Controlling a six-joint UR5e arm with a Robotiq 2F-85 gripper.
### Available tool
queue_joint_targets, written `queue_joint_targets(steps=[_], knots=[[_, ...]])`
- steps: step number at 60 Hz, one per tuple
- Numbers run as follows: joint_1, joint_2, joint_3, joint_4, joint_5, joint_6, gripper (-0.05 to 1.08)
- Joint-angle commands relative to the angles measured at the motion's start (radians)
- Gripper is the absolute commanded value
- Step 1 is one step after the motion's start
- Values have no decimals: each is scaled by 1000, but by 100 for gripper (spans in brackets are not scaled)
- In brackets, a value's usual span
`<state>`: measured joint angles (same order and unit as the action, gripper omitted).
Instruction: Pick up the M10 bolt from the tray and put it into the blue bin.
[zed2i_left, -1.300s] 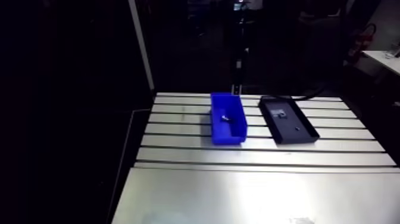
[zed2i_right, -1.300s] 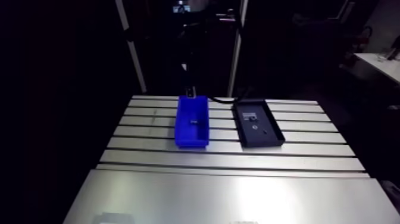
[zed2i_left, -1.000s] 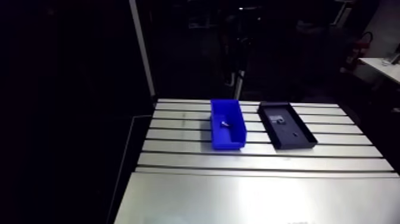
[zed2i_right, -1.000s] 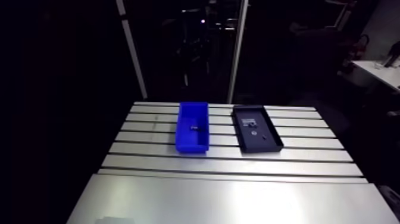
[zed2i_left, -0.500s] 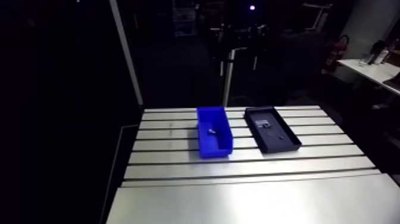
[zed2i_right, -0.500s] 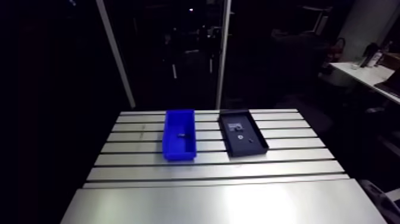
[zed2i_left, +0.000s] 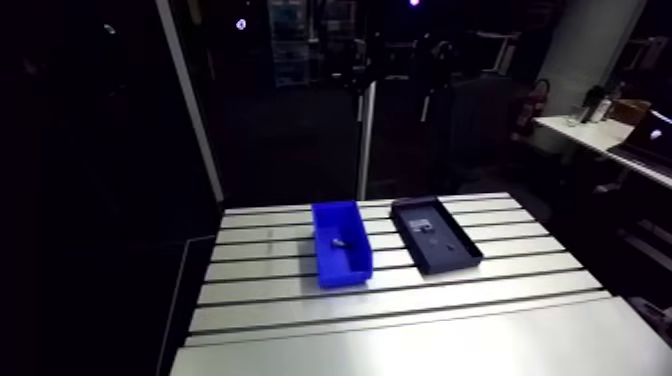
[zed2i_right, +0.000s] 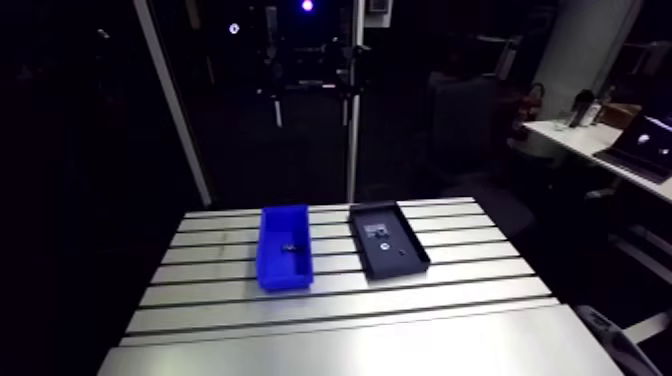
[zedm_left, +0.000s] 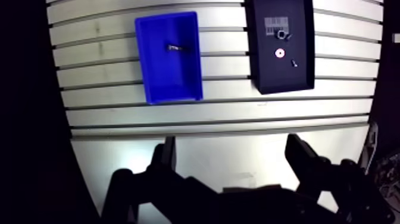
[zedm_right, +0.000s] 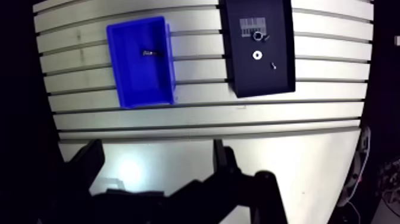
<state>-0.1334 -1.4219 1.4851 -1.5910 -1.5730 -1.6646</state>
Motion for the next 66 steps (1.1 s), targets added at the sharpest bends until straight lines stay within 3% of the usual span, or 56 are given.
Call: queue_joint_targets(steps=[1, 38, 66], knots=[[-6, -24, -3, 10, -3, 13, 0], [-32, -36, 3, 4, -9, 12, 0], [-32, -50, 20, 1, -2, 13, 0]])
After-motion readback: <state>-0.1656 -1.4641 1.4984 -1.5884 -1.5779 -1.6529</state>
